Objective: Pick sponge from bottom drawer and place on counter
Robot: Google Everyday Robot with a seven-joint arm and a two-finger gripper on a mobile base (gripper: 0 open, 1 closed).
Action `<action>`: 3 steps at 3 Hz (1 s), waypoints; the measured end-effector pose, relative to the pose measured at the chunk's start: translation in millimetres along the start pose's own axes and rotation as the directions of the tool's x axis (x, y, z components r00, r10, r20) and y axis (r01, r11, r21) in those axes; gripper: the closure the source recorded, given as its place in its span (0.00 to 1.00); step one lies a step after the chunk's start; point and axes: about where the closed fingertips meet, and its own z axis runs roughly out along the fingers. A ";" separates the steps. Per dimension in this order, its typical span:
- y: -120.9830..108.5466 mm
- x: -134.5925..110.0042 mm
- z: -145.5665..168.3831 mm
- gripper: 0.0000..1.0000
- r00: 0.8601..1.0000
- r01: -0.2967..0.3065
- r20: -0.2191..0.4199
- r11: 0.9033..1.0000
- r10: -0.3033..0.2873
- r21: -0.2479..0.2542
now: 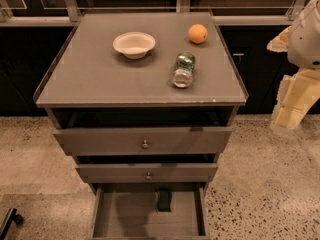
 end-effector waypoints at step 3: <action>23.4 30.7 21.6 0.00 0.982 -0.178 0.067 0.983 0.175 0.037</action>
Offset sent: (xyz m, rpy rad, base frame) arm -0.0063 -0.0156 -0.0272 0.0952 -0.0084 -0.0722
